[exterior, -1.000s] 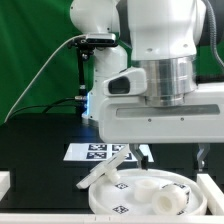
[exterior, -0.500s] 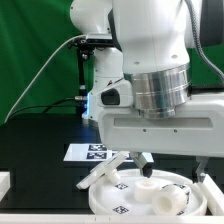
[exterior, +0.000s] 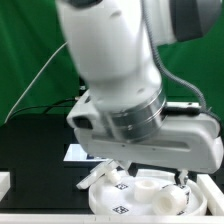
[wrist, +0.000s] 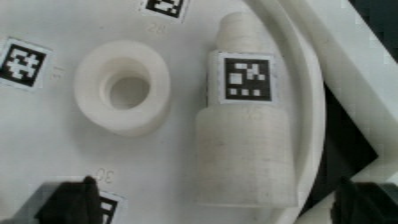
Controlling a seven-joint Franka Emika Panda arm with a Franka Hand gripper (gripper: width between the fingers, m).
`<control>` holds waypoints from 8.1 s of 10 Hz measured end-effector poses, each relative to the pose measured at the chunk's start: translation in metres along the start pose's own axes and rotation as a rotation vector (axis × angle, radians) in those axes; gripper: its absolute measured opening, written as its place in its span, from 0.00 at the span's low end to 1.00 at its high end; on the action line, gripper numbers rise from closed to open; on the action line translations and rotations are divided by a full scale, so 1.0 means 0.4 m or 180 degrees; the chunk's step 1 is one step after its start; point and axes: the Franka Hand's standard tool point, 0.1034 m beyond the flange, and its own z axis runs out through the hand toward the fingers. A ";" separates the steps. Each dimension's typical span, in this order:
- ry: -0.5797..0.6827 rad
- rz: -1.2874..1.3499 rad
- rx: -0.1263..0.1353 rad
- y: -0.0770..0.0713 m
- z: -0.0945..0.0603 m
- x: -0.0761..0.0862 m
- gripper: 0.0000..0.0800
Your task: Assemble round table
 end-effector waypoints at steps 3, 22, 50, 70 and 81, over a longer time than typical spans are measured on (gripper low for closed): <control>-0.0453 0.0037 -0.0089 0.019 0.013 0.008 0.81; -0.0532 0.0073 -0.0113 -0.056 0.125 0.016 0.65; 0.3517 -0.1452 -0.0079 0.038 -0.008 -0.244 0.51; 0.3542 -0.1519 -0.0257 0.069 0.004 -0.168 0.51; 0.3473 -0.1512 -0.0296 0.076 0.032 -0.152 0.51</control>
Offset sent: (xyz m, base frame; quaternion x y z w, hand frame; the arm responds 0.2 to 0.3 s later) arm 0.0000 0.0000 0.0000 0.0000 -0.0650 0.0000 0.9979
